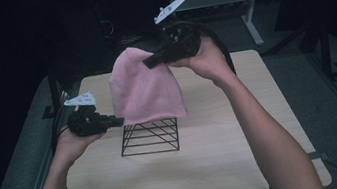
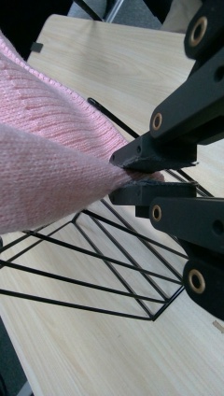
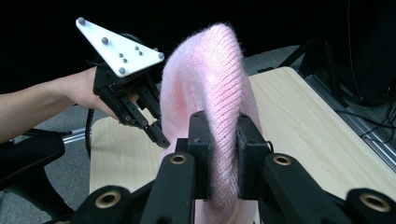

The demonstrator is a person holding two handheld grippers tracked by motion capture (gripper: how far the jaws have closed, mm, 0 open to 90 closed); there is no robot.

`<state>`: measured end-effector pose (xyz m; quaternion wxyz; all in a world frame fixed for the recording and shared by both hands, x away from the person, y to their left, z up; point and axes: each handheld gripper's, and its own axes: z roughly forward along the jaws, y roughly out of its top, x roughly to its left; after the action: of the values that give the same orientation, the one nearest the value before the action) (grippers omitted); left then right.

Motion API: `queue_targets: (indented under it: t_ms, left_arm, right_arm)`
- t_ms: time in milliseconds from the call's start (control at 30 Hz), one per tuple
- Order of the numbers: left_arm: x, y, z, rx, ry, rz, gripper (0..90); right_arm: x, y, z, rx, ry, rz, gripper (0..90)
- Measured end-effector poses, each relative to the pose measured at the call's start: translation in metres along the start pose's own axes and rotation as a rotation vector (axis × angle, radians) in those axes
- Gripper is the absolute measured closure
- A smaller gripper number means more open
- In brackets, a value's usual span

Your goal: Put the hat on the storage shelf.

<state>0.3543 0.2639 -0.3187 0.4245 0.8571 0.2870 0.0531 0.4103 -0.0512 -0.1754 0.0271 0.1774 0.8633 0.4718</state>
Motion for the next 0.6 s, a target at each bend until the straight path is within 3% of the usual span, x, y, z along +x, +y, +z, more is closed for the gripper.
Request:
queue_targets:
  t_ms: [167, 600]
  left_arm:
    - [-0.001, -0.002, 0.001, 0.02, 0.018, 0.024, 83.0]
    - [0.002, -0.03, 0.001, 0.053, 0.044, -0.004, 83.0]
  right_arm:
    - [-0.003, -0.01, 0.001, -0.015, 0.015, 0.018, 78.9]
    - [0.006, -0.025, 0.024, -0.014, 0.085, 0.014, 77.4]
